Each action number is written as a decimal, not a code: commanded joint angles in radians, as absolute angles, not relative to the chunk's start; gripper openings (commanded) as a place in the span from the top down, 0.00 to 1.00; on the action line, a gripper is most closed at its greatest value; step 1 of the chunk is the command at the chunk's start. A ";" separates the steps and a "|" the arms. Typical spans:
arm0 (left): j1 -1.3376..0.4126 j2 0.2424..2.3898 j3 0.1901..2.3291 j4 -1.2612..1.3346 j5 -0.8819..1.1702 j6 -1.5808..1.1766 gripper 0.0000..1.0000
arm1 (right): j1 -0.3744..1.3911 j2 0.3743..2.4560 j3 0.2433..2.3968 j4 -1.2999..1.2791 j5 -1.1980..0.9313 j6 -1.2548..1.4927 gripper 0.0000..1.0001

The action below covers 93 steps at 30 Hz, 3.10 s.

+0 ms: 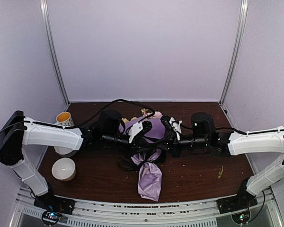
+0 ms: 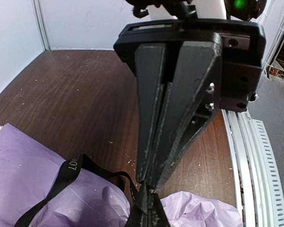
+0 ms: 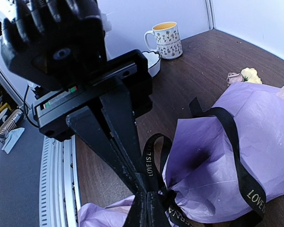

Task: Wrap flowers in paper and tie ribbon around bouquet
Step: Cross the half-tied ribbon over the folded bouquet.

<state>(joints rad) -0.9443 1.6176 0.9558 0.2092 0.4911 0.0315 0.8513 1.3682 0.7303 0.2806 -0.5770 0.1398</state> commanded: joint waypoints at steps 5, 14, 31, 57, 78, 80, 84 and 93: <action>-0.910 1.570 0.939 0.204 0.446 -0.009 0.59 | 0.850 1.359 0.758 0.242 -0.515 0.140 1.00; -0.777 1.539 0.828 0.104 0.167 -0.102 0.47 | 0.850 1.371 0.766 0.212 -0.507 0.133 1.00; -0.759 1.677 0.953 0.085 -0.042 -0.020 0.49 | 0.848 1.386 0.775 0.190 -0.513 0.135 1.00; -0.807 1.374 0.750 0.057 0.093 -0.033 1.00 | 0.814 1.388 0.836 0.176 -0.473 0.176 1.00; -1.322 1.359 1.040 -0.403 0.153 0.123 1.00 | 0.792 1.478 0.964 0.070 -0.429 0.167 1.00; -1.341 1.421 1.120 -0.401 0.160 0.189 1.00 | 0.792 1.484 0.969 0.070 -0.432 0.168 1.00; -1.370 1.581 1.336 -0.403 0.219 0.308 1.00 | 0.790 1.489 0.980 0.063 -0.451 0.170 1.00; -1.402 1.817 1.568 -0.396 0.316 0.432 1.00 | 0.792 1.464 0.969 0.024 -0.436 0.154 1.00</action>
<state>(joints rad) -1.3949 1.7508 1.5383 -0.4080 0.2707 0.3542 0.7959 1.4845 0.9531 0.0410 -0.4480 0.1612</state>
